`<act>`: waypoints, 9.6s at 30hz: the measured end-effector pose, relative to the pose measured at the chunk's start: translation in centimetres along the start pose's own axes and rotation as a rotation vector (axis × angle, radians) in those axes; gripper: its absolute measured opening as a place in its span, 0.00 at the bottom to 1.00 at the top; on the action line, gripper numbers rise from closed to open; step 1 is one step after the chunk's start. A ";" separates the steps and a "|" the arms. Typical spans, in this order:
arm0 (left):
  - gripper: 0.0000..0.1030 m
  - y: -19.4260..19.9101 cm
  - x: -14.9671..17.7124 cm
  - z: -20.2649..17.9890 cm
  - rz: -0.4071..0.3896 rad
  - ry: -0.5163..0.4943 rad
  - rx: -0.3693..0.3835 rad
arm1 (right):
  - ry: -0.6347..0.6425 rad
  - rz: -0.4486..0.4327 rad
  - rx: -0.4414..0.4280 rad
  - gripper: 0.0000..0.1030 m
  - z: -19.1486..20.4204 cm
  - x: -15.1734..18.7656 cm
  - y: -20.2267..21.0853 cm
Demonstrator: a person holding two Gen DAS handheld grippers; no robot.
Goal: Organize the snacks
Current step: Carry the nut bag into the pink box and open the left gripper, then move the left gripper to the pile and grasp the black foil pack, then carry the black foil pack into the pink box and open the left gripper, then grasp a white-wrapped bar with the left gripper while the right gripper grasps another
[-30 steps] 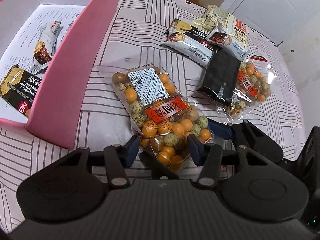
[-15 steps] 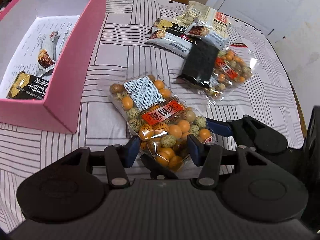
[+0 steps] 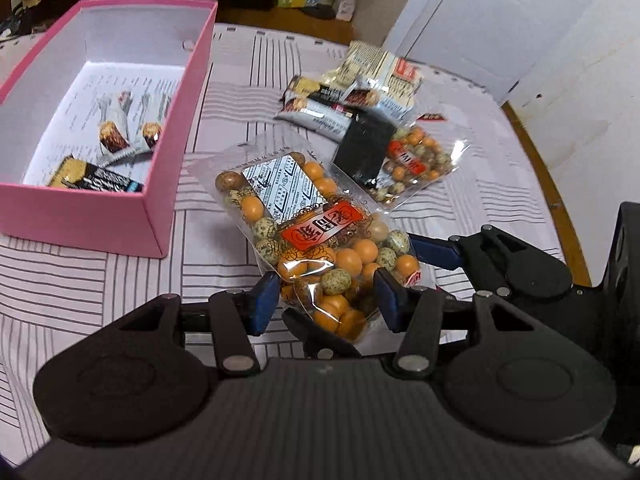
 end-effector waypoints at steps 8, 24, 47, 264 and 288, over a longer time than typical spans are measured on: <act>0.49 3.7 -0.8 0.4 -0.043 0.006 -0.003 | 0.045 -0.028 0.014 0.91 1.9 -2.2 1.8; 0.49 8.8 -5.0 5.8 -0.130 0.076 -0.078 | 0.210 -0.106 -0.010 0.91 7.4 -9.4 0.3; 0.49 0.3 -12.3 19.9 -0.082 0.267 -0.208 | 0.132 -0.002 -0.278 0.92 9.9 -15.7 -15.0; 0.53 8.9 -9.5 13.5 -0.176 0.192 -0.215 | 0.214 -0.197 -0.237 0.73 4.5 -10.6 -0.9; 0.52 -1.4 -13.9 -1.9 -0.132 0.063 -0.079 | 0.263 -0.024 0.075 0.71 -11.3 -9.9 2.7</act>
Point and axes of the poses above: each gripper's, at about its wrist camera, not at the fingertips, and y roughly against the way its jaws point, z to its left, x to its underside, the point moved 8 cm from there along -y, roughly the way its jaws point, and after that the axes turned 2 degrees about -x, right-handed, at the moved point
